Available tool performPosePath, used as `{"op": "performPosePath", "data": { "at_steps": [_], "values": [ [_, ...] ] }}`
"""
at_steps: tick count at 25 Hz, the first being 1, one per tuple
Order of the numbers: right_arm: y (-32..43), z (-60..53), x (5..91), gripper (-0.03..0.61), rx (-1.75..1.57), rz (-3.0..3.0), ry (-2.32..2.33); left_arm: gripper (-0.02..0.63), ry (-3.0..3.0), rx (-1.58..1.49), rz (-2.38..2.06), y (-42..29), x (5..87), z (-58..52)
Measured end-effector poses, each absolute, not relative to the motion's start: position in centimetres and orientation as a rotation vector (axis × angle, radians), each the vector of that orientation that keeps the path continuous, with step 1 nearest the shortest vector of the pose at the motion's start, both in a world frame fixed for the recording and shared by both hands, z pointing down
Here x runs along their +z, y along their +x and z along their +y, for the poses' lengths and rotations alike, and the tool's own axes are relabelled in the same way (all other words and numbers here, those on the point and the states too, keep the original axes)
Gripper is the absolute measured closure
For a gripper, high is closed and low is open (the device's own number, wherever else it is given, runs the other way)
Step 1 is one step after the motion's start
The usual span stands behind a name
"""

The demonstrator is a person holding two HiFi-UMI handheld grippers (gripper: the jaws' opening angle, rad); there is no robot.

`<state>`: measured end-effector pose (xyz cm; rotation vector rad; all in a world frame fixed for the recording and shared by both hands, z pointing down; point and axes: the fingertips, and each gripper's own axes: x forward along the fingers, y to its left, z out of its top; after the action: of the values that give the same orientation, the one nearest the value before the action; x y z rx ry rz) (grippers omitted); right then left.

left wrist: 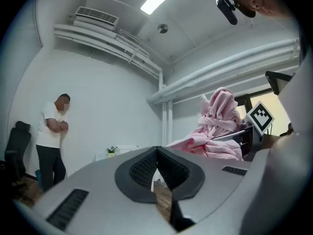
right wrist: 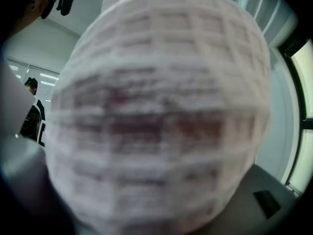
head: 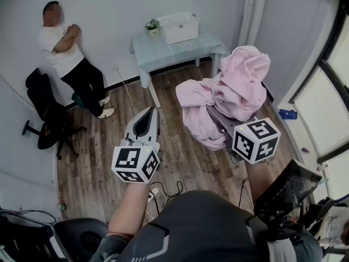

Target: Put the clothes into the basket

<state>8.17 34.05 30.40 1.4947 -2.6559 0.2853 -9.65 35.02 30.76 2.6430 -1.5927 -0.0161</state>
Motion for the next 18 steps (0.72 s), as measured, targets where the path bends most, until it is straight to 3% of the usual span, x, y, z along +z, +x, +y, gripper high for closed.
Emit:
{"op": "performPosePath", "data": {
  "at_steps": [18],
  "values": [
    [8.13, 34.06, 30.41, 0.259, 0.318, -2.669, 1.515, 0.604, 2.633, -0.005, -1.598, -9.99, 31.01, 35.29]
  ]
}}
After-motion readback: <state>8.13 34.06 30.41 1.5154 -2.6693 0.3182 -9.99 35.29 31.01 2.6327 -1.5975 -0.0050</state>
